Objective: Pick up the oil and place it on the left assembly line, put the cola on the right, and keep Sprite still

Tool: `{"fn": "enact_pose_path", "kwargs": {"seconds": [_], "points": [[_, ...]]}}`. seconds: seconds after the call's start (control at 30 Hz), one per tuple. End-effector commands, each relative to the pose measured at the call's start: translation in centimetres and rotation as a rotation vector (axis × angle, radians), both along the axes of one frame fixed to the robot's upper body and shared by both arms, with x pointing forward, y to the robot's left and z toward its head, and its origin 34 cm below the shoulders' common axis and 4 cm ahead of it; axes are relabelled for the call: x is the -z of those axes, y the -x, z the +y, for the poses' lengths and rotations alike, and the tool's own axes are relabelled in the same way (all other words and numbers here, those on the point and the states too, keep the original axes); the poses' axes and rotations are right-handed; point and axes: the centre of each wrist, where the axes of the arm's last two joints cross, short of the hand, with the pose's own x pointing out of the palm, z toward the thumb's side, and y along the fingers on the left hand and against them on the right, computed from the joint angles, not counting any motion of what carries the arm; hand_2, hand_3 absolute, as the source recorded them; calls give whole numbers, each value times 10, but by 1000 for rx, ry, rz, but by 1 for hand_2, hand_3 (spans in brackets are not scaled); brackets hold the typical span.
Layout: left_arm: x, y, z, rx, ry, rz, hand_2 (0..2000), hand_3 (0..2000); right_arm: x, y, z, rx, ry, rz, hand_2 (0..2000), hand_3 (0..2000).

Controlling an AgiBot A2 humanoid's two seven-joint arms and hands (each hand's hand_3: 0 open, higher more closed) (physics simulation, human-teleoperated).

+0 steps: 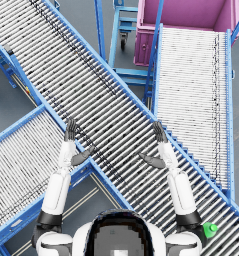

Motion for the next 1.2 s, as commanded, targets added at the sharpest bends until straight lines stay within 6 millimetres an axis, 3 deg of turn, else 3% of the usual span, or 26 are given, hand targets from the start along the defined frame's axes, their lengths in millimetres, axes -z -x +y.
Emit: {"fn": "enact_pose_path", "kwargs": {"seconds": [0.03, 1.2], "points": [[0, 0, 0, 0, 0, 0, 0, 0, 0, 0, 0, 0, 0, 0, 0, 0], [0, 0, 0, 0, 0, 0, 0, 0, 0, 0, 0, 0, 0, 0, 0, 0]]}}
